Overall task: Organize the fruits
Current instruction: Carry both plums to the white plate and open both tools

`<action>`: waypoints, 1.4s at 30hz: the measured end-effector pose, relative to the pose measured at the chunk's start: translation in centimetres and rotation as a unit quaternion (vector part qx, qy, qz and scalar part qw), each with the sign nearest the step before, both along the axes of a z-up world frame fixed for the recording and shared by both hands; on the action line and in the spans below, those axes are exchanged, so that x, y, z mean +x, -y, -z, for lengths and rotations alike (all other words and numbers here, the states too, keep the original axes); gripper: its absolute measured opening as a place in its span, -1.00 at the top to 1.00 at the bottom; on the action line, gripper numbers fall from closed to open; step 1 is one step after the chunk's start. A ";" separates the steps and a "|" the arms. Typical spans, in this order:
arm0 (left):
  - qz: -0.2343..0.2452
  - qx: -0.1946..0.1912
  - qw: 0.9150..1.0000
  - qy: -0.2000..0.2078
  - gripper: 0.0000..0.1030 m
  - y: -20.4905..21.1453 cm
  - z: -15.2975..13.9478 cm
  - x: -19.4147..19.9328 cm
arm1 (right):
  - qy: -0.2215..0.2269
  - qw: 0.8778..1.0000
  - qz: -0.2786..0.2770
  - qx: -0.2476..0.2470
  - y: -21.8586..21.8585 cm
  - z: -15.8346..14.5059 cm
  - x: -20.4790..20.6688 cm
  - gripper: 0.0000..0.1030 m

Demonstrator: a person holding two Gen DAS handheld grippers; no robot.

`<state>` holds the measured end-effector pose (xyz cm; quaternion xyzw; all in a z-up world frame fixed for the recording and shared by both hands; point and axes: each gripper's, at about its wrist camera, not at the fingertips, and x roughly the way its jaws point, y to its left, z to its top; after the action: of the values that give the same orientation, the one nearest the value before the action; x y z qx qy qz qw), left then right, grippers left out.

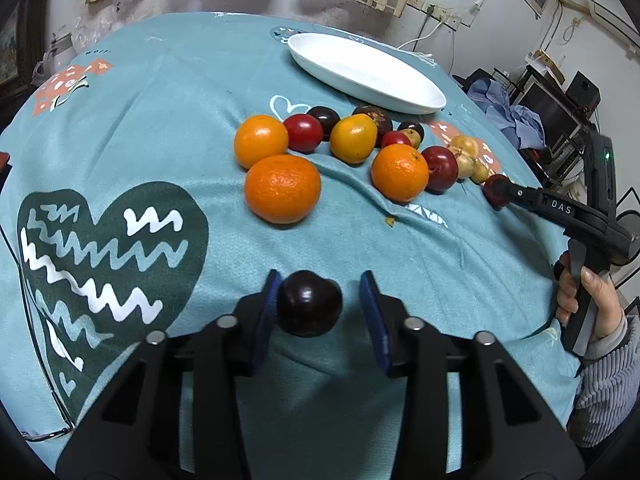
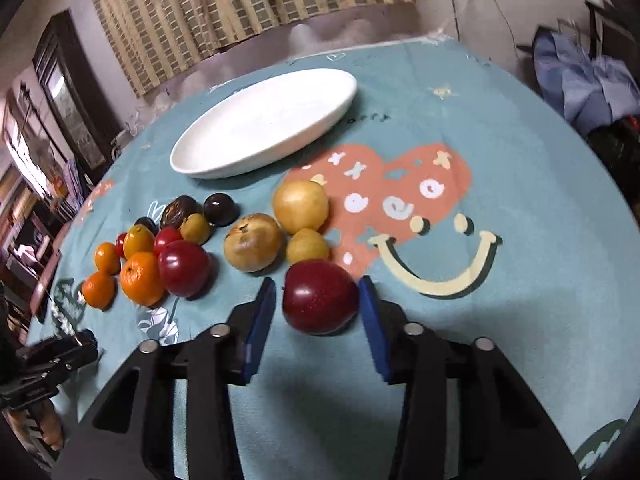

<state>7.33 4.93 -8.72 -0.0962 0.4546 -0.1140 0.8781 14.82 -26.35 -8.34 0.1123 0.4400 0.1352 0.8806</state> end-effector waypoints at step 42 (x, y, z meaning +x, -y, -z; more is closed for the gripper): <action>-0.026 0.003 0.997 0.069 -0.52 5.4 -6.7 19.4 | 0.100 0.989 0.018 0.107 -2.6 -7.2 12.1 -0.48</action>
<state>26.71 -0.45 -2.06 -0.0974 0.3901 -0.0962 0.9105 26.88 -23.74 -1.12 0.1997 0.3311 0.1759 0.9053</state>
